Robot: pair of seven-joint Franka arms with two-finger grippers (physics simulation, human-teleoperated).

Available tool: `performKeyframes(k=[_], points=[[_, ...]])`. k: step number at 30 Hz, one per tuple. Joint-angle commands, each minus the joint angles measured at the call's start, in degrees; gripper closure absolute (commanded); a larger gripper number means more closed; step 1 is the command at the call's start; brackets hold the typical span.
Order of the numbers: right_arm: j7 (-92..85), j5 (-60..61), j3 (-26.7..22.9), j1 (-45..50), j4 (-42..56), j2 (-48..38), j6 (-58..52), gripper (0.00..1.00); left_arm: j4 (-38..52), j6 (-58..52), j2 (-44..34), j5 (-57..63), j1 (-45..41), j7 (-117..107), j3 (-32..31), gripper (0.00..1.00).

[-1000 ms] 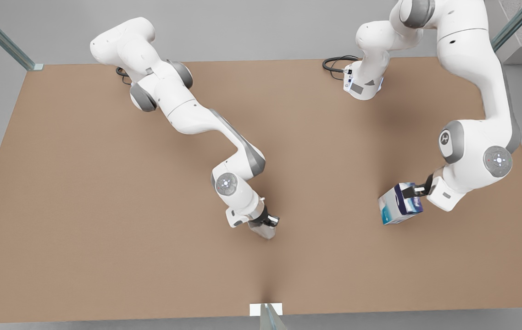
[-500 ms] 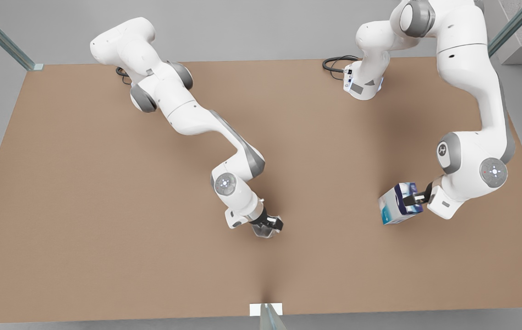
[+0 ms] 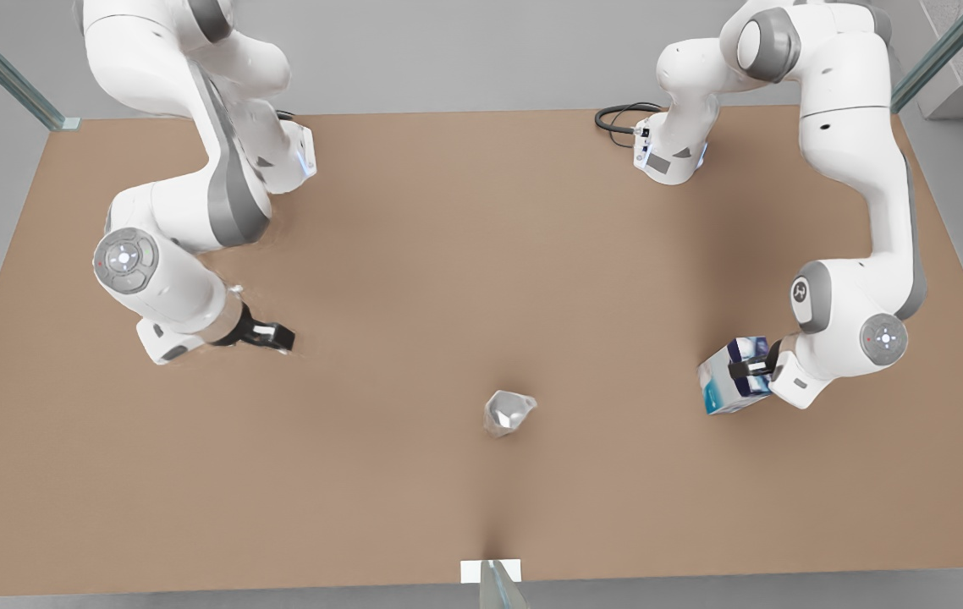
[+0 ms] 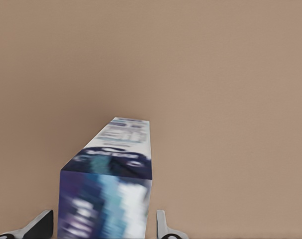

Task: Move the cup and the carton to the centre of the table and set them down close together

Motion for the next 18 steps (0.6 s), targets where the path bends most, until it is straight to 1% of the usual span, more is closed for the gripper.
performKeyframes(k=[1,2,3,4,6,7,8,9,10,11,13,14,15,16,17,18], points=[[-1.4,-0.2,0.0,-0.5,-0.3,-0.8,-1.0,0.0,0.0,0.0,0.0,0.0,0.0,0.0,0.0,0.06],[-5.5,-1.5,0.0,-3.4,-4.7,-6.2,-2.4,0.01,0.0,-0.3,0.1,0.0,0.0,0.0,0.0,0.15],[-5.6,-4.1,0.3,-4.5,-8.1,-9.6,-2.0,0.01,0.0,-0.4,0.2,0.0,0.0,0.0,0.0,0.21],[-8.3,-4.2,0.8,-5.5,-10.8,-12.3,-0.3,0.01,0.0,-0.4,0.4,0.0,0.0,0.0,0.0,0.27],[-13.6,-3.6,-0.7,-7.1,-10.1,-12.3,0.4,0.0,0.0,-0.5,0.7,0.0,0.0,0.2,0.0,0.47],[-16.1,-3.6,-1.3,-8.9,-9.2,-12.5,-0.4,0.0,0.1,-0.5,0.7,0.0,0.0,0.1,0.0,0.47],[-16.5,-3.6,-3.2,-8.9,-8.4,-12.5,-1.2,0.0,0.3,-0.5,0.6,0.0,0.0,0.1,0.0,0.49],[-16.3,-3.7,-3.3,-8.7,-4.5,-11.4,-5.4,0.0,0.3,-0.5,0.5,0.0,0.0,0.0,0.0,0.51],[-15.6,-3.7,-3.3,-8.3,-1.8,-9.6,-7.3,0.0,0.4,-0.5,0.2,0.0,-0.1,-0.1,0.0,0.51],[-15.5,-3.7,-3.1,-7.8,-2.1,-9.8,-7.2,0.0,0.5,-1.2,-0.7,0.0,-0.2,-2.5,0.0,0.5],[-15.4,-2.7,-3.0,-7.8,-2.0,-10.0,-7.5,0.0,0.5,-5.5,-4.9,-0.5,-5.0,-21.5,-0.4,0.49],[-15.4,-2.6,-3.3,-8.0,-1.8,-10.1,-7.6,0.0,0.5,-6.1,-6.2,-0.9,-9.8,-35.3,-0.9,0.48],[-15.4,-2.4,-4.6,-8.7,-1.6,-10.1,-7.2,0.0,0.6,-6.1,-6.3,-0.9,-14.9,-49.6,-2.9,0.47],[-15.5,-2.3,-5.7,-8.7,-1.6,-10.1,-7.2,0.0,0.7,-6.0,-6.3,-0.9,-17.4,-58.0,-5.3,0.47],[-15.5,-2.4,-5.6,-8.7,-1.7,-10.2,-7.1,0.0,1.1,-5.3,-6.4,-4.3,-21.7,-67.4,-6.5,0.47],[-15.5,-2.4,-5.5,-8.6,-1.8,-10.2,-7.1,0.0,1.5,-5.0,-6.3,-7.1,-24.9,-71.6,-7.2,0.46]])
